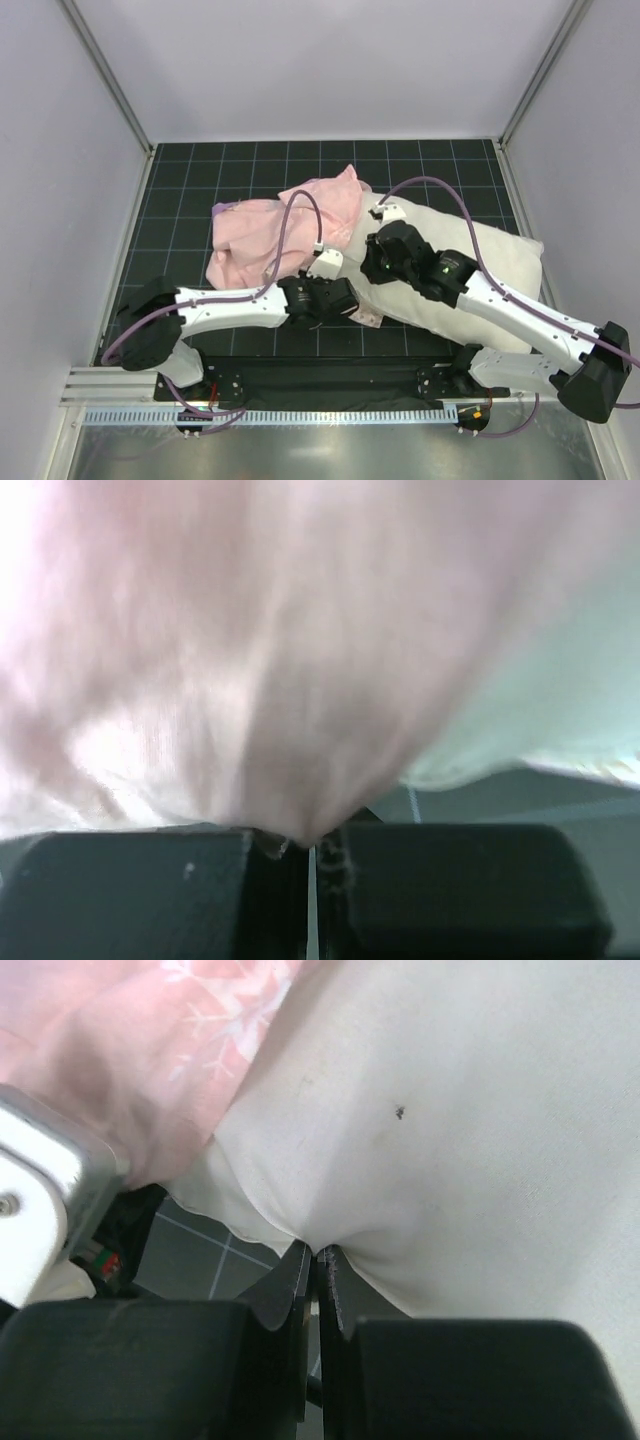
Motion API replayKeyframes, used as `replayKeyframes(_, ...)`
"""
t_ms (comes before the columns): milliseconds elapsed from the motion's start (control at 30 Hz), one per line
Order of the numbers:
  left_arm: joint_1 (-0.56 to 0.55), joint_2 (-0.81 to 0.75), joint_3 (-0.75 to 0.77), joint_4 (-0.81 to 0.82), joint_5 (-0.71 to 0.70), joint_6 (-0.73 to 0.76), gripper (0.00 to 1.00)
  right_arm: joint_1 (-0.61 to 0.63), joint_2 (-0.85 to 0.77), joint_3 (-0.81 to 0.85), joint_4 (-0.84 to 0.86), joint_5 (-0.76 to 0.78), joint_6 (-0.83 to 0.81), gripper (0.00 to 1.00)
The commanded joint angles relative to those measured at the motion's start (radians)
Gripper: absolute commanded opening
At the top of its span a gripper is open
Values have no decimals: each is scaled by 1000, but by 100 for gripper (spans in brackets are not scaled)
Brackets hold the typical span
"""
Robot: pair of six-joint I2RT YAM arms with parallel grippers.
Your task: Put the pillow into the pillowcase
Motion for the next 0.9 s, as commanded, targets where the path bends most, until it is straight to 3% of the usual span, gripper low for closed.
replayKeyframes(0, -4, -125, 71, 1, 103, 67, 0, 0, -11, 119, 63, 0, -19, 5)
replayKeyframes(167, -4, -293, 81, 91, 463, 134, 1, 0, 60, 208, 133, -147, -21, 4)
replayKeyframes(300, -4, -350, 44, 217, 621, 136, 1, 0, 140, 185, 234, -215, 13, 4)
replayKeyframes(500, -4, -285, -5, 289, 721, 114, 0, 0, 256, 76, 417, -234, 96, 4)
replayKeyframes(633, 3, -316, -50, 263, 595, 96, 0, 0, 263, 61, 423, -247, 100, 4)
replayKeyframes(767, 69, -379, -97, 209, 557, 84, 0, 0, 180, 44, 371, -237, 73, 28)
replayKeyframes(800, 97, -397, -112, 194, 554, 85, 0, 0, 160, 38, 365, -243, 64, 42)
replayKeyframes(867, 117, -452, -120, 174, 545, 85, 0, 0, 92, 5, 353, -264, 56, 45)
